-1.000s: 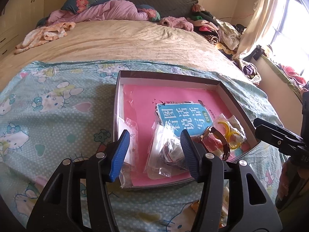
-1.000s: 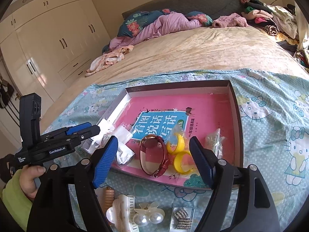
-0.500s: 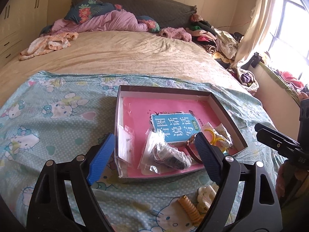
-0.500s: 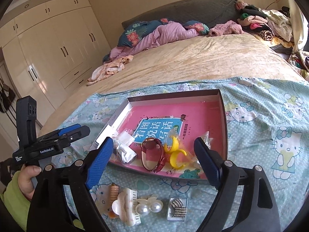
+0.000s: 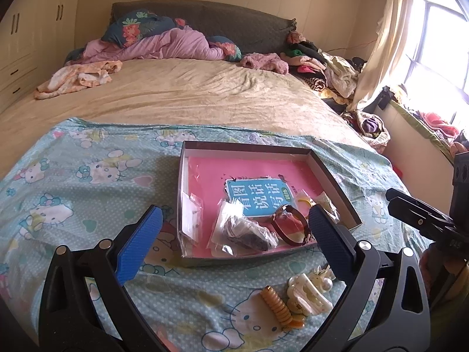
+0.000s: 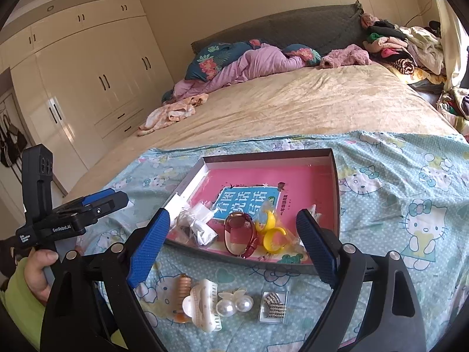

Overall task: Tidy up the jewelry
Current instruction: 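Grasp the white claw clip with the left tool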

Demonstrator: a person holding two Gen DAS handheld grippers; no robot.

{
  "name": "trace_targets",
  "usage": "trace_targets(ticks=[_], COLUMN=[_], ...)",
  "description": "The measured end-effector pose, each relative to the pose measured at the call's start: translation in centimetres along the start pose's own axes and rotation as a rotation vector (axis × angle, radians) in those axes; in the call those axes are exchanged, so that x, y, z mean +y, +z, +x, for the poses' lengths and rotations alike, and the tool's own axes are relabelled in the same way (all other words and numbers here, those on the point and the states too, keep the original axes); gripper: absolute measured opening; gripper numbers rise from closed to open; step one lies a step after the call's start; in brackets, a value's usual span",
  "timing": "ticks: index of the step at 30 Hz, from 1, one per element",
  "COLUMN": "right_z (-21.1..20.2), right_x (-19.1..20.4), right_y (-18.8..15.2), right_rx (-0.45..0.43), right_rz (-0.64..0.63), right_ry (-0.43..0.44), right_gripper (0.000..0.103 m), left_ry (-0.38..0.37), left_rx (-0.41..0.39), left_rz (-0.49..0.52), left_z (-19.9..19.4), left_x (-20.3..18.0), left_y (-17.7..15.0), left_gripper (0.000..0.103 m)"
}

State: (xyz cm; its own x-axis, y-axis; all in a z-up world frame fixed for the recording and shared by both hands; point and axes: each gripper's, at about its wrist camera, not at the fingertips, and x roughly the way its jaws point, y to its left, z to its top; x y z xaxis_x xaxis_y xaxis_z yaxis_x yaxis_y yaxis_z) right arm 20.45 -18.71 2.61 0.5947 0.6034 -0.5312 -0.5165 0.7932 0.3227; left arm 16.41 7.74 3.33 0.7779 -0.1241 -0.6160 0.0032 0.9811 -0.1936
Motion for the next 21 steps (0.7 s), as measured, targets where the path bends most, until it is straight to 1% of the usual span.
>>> trace_targets(ticks=[7,21], right_z=[-1.0,-2.3], right_x=[0.6,0.9], right_y=[-0.3,-1.8], right_rx=[-0.004,0.021], right_rz=[-0.020,-0.039], right_ry=[-0.004,-0.020], right_gripper=[0.087,0.087], left_ry=[-0.014,-0.034], left_rx=[-0.008,0.012], left_rz=[0.009,0.079], left_z=[-1.1,-2.0], left_x=[-0.5,-2.8], left_y=[-0.5,-3.0], left_gripper=[0.093,0.093])
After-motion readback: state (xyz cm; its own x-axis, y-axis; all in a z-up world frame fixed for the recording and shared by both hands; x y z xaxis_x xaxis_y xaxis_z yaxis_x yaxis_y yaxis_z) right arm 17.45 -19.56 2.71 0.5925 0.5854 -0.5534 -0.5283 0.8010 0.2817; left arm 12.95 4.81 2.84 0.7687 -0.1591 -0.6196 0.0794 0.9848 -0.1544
